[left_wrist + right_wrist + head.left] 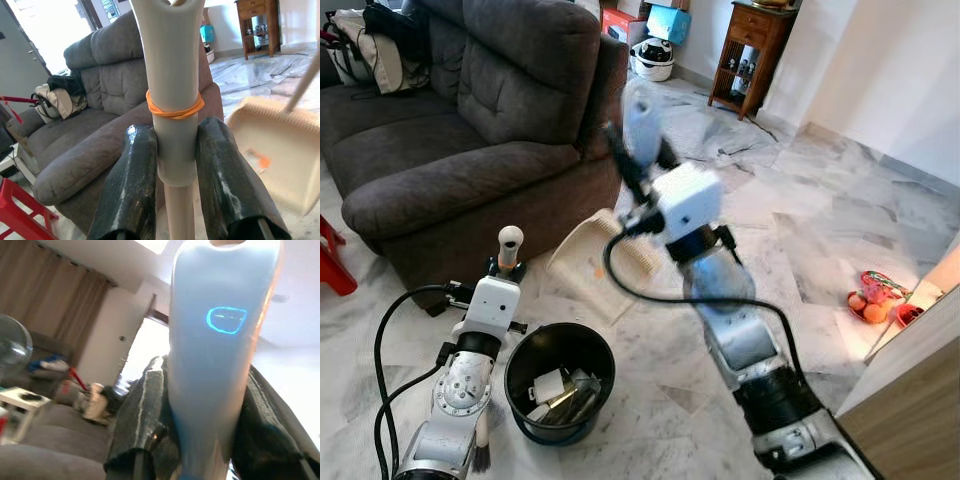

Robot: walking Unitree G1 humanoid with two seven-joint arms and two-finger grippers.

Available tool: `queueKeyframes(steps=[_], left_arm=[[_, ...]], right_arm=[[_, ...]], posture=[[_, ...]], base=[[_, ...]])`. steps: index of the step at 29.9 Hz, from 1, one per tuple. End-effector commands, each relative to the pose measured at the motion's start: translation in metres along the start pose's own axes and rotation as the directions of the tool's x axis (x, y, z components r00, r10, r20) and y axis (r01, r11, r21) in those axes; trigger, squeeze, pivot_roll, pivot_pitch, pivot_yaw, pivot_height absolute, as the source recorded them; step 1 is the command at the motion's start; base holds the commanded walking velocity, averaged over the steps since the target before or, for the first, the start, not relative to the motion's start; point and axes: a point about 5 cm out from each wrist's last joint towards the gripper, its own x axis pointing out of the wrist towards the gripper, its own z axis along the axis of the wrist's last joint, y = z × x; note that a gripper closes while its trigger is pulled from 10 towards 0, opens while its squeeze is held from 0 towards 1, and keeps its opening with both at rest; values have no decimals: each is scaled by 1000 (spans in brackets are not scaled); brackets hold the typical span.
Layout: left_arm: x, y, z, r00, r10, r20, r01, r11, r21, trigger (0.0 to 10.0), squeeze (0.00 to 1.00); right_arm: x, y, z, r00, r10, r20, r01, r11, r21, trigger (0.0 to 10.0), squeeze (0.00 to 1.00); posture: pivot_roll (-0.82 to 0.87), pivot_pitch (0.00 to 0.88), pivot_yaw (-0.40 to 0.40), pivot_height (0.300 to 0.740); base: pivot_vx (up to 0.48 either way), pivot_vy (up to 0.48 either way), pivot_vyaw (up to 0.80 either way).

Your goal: Sweep floor

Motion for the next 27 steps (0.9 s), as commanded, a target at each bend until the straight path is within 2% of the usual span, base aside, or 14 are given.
queueKeyframes(steps=[1, 5, 8, 13, 16, 19, 27], left_arm=[[5, 1, 10, 998, 1, 56, -1, 1000, 0, 10000, 0], [4, 0, 10, 998, -3, 55, 3, 1000, -3, 10000, 0], [3, 0, 9, 999, -4, 52, 4, 1000, -6, 10000, 0], [2, 0, 8, 999, -9, 49, 9, 1000, -8, 10000, 0], [1, -1, 8, 999, -15, 46, 15, 1000, -12, 10000, 0], [-1, -4, 6, 999, -34, 37, 34, 999, -20, 10000, 0], [-7, -4, 1, 1000, -23, 12, 23, 1000, -20, 10000, 0]], right_arm=[[3, -9, -1, 999, -34, 8, 34, 999, -40, 10000, 0], [-11, -23, -27, 991, -91, -101, 82, 993, -89, 10000, 0], [-26, -40, -49, 963, -171, -210, 146, 981, -128, 10000, 0], [-37, -49, -64, 936, -214, -280, 181, 974, -137, 10000, 0], [-45, -53, -74, 914, -236, -328, 208, 971, -120, 10000, 0], [-58, -59, -89, 874, -269, -406, 254, 963, -90, 10000, 0], [-79, -69, -108, 789, -299, -537, 336, 941, -32, 10000, 0]], posture=[[227, 0, -82, 740], [226, 0, -82, 740], [227, 0, -84, 740], [226, 0, -84, 740], [223, 0, -83, 740], [222, 0, -84, 740], [222, 0, -93, 740]], base=[[0, 0, 0], [0, 0, 0], [0, 0, 0], [0, 0, 0], [0, 0, 0], [0, 0, 0], [0, 0, 0]])
